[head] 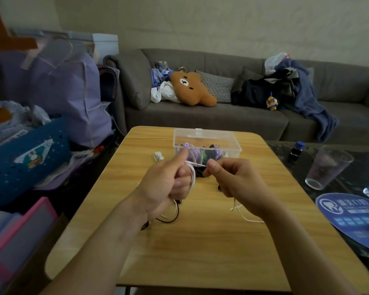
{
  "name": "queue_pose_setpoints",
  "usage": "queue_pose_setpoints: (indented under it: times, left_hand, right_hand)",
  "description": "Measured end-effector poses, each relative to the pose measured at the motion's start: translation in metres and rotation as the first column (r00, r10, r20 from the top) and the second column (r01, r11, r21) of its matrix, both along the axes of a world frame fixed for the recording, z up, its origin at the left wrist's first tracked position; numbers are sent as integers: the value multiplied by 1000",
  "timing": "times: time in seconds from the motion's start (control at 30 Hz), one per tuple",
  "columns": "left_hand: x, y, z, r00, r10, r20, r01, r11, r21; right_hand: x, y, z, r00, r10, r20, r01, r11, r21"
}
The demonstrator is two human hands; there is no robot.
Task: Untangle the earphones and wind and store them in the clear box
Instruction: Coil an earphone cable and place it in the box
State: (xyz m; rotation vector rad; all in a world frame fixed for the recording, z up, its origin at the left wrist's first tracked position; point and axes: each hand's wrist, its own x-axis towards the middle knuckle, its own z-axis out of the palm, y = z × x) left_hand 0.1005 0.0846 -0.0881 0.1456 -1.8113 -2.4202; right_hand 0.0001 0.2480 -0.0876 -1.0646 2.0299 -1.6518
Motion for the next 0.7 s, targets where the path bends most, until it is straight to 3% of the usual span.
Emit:
queue_pose_setpoints:
  times: [0.07, 0.13, 0.27, 0.33, 0.43, 0.57, 0.7]
  left_hand:
    - [-1, -2, 1, 998, 24, -58, -9, 972, 235]
    - [-2, -4, 1, 987, 108, -121, -66, 949, 308]
    - [-4, -12, -2, 948, 280, -151, -258, 955, 149]
    - [-2, -10, 0, 945, 294, -142, -301, 953, -27]
    - [-3, -9, -6, 920, 353, -169, -389, 870, -304]
    - [-3, -8, -11, 964, 247, -98, -265, 883, -386]
    - [-2, -5, -9, 970, 237, -61, -240, 870, -431]
  right_hand:
    - [4, -5, -5, 1000, 12, -24, -11, 999, 45]
    - [9, -11, -8, 995, 39, -93, -28, 992, 123]
    - [23, -22, -10, 974, 84, -211, -30, 968, 248]
    - [29, -26, -10, 965, 132, -226, -61, 954, 294]
    - [32, -28, -8, 958, 225, -177, -162, 936, 313]
    - [30, -25, -2, 936, 345, 65, -350, 934, 75]
    - [20, -26, -3, 944, 264, 200, -249, 964, -98]
